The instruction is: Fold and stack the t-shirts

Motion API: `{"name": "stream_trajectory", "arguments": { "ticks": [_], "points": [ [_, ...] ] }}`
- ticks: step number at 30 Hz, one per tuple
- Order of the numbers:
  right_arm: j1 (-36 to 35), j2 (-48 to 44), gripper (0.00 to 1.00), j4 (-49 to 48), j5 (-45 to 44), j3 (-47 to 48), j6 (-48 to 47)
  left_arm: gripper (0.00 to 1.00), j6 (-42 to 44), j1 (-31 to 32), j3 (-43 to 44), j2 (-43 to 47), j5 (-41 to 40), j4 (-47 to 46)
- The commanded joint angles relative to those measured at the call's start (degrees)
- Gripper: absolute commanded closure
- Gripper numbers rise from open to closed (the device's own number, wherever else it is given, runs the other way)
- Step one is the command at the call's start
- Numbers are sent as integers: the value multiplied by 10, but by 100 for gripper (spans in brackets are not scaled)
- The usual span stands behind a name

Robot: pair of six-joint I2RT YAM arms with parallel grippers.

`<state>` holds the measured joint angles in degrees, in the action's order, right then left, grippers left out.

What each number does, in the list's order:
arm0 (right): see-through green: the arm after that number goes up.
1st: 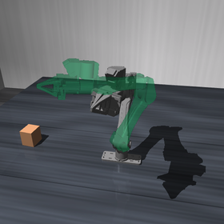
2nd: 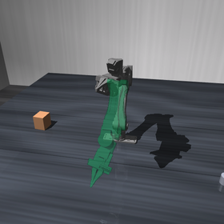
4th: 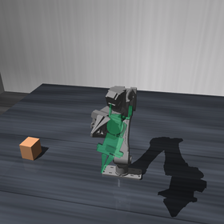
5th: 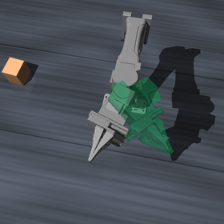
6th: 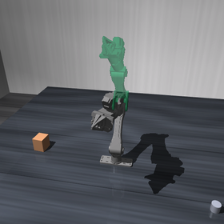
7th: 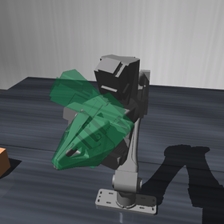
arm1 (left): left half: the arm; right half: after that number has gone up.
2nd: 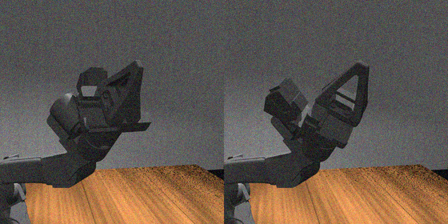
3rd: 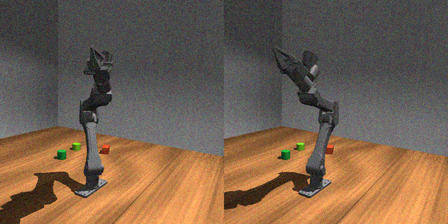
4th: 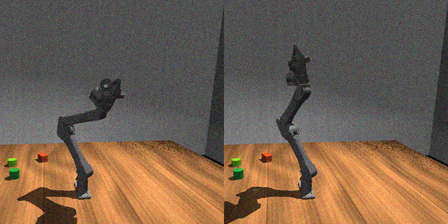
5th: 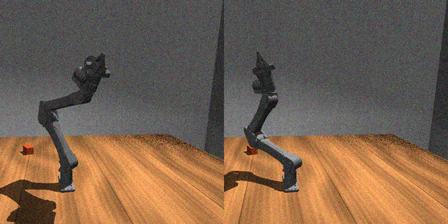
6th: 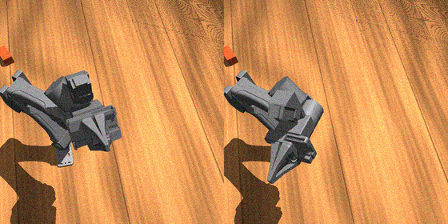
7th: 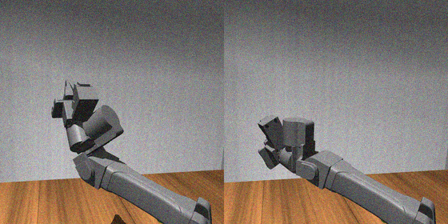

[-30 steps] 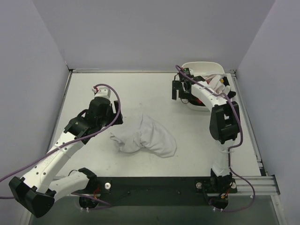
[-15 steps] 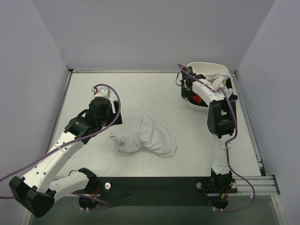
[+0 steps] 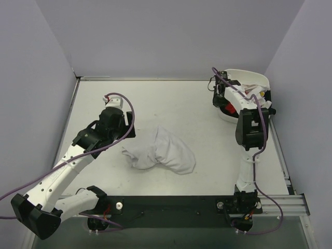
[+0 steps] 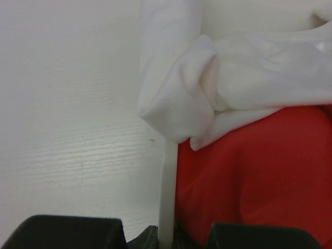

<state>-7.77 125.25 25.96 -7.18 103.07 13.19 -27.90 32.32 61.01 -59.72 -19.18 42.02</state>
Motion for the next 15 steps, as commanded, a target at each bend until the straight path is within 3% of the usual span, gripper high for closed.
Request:
{"name": "stream_trajectory", "arguments": {
  "ticks": [1,8,10,11,12,15],
  "points": [
    [44,17,100,66,15,37,-16,16,3,3,33,0,6,-4],
    [63,36,100,105,68,86,-71,16,2,3,33,0,20,-12],
    [63,34,89,108,68,86,-91,16,1,3,29,0,27,-13],
    [63,32,77,109,68,87,-95,16,1,3,27,0,29,-17],
    [61,27,52,110,68,87,-105,16,0,3,26,0,31,-18],
    [43,4,21,111,24,86,-108,15,-3,3,17,0,34,-23]
  ]
}}
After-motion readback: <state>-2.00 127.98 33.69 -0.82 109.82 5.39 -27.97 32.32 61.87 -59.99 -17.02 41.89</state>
